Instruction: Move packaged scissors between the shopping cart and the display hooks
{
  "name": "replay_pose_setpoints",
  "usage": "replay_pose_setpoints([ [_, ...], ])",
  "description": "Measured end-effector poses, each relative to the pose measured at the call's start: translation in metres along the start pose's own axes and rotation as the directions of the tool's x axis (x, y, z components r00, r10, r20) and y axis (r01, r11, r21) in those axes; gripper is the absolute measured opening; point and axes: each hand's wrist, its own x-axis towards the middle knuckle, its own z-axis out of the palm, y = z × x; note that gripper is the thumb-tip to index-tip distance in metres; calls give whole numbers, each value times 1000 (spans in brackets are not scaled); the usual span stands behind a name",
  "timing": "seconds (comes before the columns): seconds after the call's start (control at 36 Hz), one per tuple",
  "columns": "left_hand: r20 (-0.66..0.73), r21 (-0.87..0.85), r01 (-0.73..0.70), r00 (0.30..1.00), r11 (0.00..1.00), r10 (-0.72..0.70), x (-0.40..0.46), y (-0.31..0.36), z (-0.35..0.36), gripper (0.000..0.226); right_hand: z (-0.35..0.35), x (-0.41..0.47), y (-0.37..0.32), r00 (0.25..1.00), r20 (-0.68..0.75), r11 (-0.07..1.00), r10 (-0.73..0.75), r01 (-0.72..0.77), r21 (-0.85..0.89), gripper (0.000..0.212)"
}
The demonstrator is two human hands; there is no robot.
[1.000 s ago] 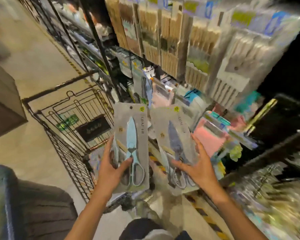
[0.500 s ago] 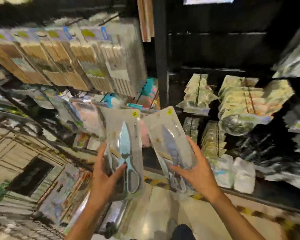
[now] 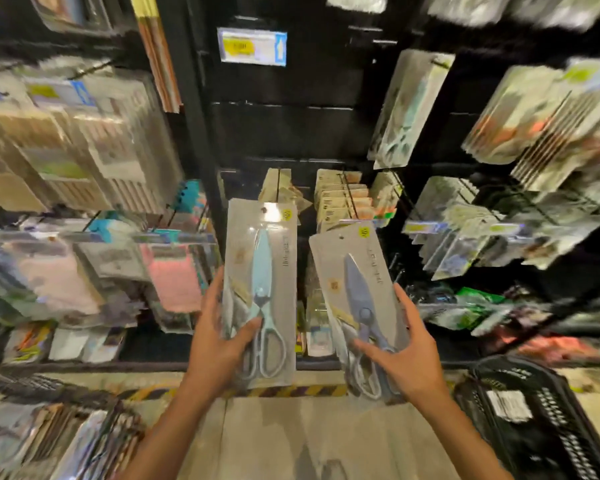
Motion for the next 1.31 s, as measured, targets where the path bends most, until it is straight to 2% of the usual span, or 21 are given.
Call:
replay_pose_setpoints([
  [0.17, 58, -8, -49, 997, 999, 50, 2, 32, 39, 88, -44, 12, 2, 997, -73, 997, -39, 44, 66, 100],
  [0.33, 35, 12, -113, 993, 993, 113, 22, 61, 85, 87, -88, 40, 4, 994, -75, 992, -83, 89, 89, 101],
  [0.75, 0, 60, -145, 989, 988, 145, 41, 113, 221, 89, -212, 115, 32, 979, -108, 969, -173, 189, 162, 102],
  [1.0, -62, 119, -186, 979, 975, 195, 61, 138, 244, 89, -243, 152, 39, 981, -71, 967, -183, 192, 167, 103],
  [1.31, -45, 102, -255, 964, 962, 261, 109, 148, 239, 90, -232, 195, 16, 966, -112, 947, -231, 250, 201, 99],
])
